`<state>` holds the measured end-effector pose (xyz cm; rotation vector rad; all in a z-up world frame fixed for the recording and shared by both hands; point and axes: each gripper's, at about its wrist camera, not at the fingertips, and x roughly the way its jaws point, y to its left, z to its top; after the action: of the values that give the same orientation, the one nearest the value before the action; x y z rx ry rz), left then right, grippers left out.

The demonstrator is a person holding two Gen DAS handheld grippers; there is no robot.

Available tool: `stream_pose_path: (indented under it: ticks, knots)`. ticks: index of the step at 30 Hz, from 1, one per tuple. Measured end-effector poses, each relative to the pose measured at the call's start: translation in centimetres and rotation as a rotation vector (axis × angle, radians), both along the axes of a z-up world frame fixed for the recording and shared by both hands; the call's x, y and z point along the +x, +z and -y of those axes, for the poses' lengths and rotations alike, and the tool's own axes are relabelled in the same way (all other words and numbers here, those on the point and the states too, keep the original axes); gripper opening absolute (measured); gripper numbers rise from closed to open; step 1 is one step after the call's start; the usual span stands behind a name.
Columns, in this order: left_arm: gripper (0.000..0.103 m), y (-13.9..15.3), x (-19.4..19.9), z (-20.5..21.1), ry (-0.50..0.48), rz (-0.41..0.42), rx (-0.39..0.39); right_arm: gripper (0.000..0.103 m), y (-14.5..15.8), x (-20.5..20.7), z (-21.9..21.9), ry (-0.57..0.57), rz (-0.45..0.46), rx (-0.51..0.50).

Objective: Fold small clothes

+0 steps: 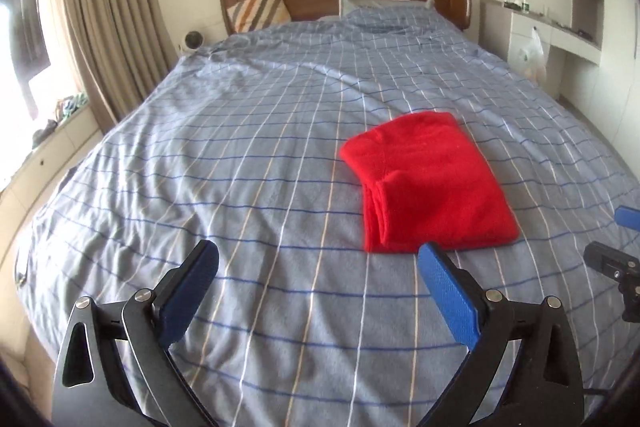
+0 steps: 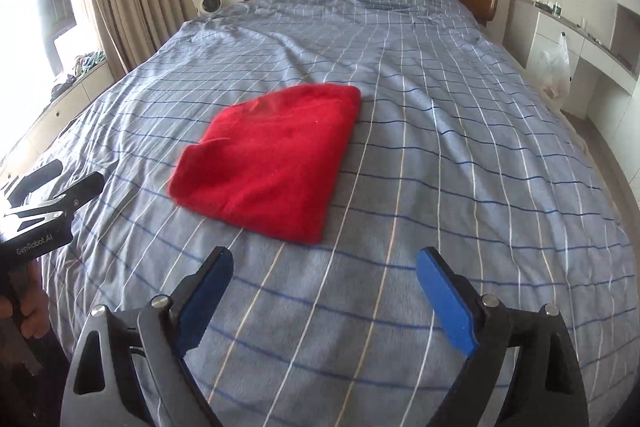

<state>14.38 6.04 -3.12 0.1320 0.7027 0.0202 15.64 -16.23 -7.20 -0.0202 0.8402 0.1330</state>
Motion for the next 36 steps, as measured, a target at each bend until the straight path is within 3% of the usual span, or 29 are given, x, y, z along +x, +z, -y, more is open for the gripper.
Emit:
stream_pose_path:
  ticks: [5,9,13,15,21,27,36]
  knots:
    - [0.102,3.5,-7.2,-0.3,-0.010,0.045,-0.014,0.093,3.7,-8.7,-1.6,0.062,0.014,-0.055]
    - [0.102,5.5,-11.9,0.2,-0.030,-0.008,-0.022,0.093,6.1,-14.4,-2.6,0.072,0.043,-0.090]
    - [0.102,6.2,-15.9,0.1,-0.007,-0.040,-0.084,0.093,7.8,-18.0,-2.8,0.014,0.066,-0.047]
    - [0.102,6.5,-17.4,0.4,-0.007,-0.032,-0.069,0.093,8.3,-19.4,-3.0,-0.011,0.075,-0.009]
    - [0.102,7.1,-19.2,1.5,-0.034,0.000,-0.022,0.093,8.9,-21.4,-4.1,-0.004,0.099,-0.039]
    - [0.102,7.6,-19.8,1.5,-0.028,0.013,-0.044,0.093,9.9,-22.1,-3.7,-0.038,0.146,-0.065]
    - [0.102,7.4,-19.9,1.7,-0.039,0.004,-0.052,0.093,9.7,-22.1,-3.3,-0.051,0.143,-0.060]
